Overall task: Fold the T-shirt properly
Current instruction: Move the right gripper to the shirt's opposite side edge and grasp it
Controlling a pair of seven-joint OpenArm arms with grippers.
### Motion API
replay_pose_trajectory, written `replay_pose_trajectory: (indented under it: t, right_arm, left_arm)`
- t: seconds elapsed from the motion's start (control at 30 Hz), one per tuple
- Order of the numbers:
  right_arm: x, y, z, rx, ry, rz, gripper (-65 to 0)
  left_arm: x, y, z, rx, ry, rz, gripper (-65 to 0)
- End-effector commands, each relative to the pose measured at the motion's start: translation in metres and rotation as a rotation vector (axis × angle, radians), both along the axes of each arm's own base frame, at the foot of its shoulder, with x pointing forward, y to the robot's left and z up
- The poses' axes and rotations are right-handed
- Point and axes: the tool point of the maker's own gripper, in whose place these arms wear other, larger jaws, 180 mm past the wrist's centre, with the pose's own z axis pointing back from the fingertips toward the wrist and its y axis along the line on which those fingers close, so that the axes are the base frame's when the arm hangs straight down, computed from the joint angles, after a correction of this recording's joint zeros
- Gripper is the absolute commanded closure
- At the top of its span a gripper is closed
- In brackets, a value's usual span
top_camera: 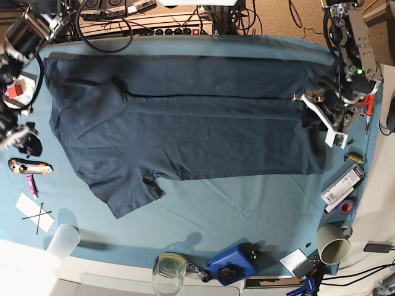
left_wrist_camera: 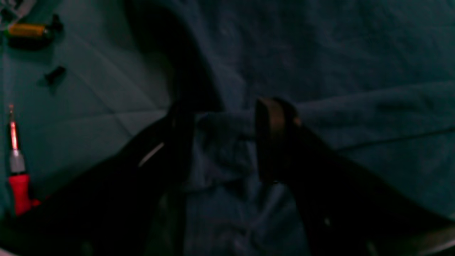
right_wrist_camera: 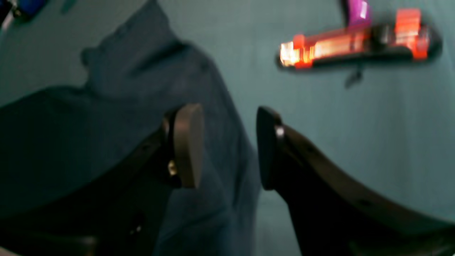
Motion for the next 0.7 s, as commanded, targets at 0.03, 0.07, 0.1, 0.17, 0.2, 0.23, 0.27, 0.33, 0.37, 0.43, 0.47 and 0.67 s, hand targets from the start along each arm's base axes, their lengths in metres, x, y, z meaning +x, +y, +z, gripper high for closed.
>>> replay_pose_trajectory:
  t: [0.03,0.07,0.1,0.17,0.2,0.23,0.27,0.33,0.37,0.43,0.47,0.67]
  right_arm:
    - [0.024,-0.004,0.015,-0.064,-0.039,0.011,-25.2]
    - [0.033,-0.002,0.011,-0.074,-0.031,0.020,-25.2]
    - [0.042,0.001,0.007,-0.075,-0.025,0.028,-25.2]
    - [0.058,0.005,-0.001,-0.063,-0.013,0.038,-25.2]
    - [0.065,0.007,-0.006,-0.056,-0.005,0.040,-25.2]
    - [0.072,0.007,-0.012,-0.049,0.010,0.037,-25.2]
    - [0.077,0.008,-0.019,-0.041,0.030,0.031,-25.2]
    - [0.087,0.011,-0.031,-0.015,0.060,0.029,-25.2]
    - [0.091,0.013,-0.038,-0.002,0.075,0.029,-25.2]
    - [0.095,0.017,-0.050,0.019,0.103,0.031,-25.2]
    - [0.097,0.019,-0.056,0.031,0.118,0.033,-25.2]
    - [0.072,0.035,-0.103,0.032,0.312,0.084,-25.2]
  left_arm:
    - [0.009,0.000,0.010,-0.002,-0.041,0.005,-28.8]
    - [0.010,-0.001,0.010,-0.003,-0.041,0.004,-28.8]
    - [0.010,-0.001,0.010,-0.003,-0.041,0.003,-28.8]
    - [0.009,0.000,0.009,-0.001,-0.038,0.004,-28.8]
    - [0.009,-0.001,0.009,-0.002,-0.037,0.004,-28.8]
    - [0.009,-0.001,0.009,-0.002,-0.037,0.004,-28.8]
    - [0.009,0.000,0.009,-0.001,-0.038,0.004,-28.8]
    - [0.009,-0.001,0.009,-0.002,-0.038,0.003,-28.8]
    - [0.009,-0.001,0.009,-0.002,-0.038,0.003,-28.8]
    - [0.009,-0.001,0.009,-0.002,-0.038,0.003,-28.8]
    - [0.009,-0.001,0.009,-0.002,-0.039,0.003,-28.8]
    - [0.009,-0.001,0.010,-0.005,-0.040,0.003,-28.8]
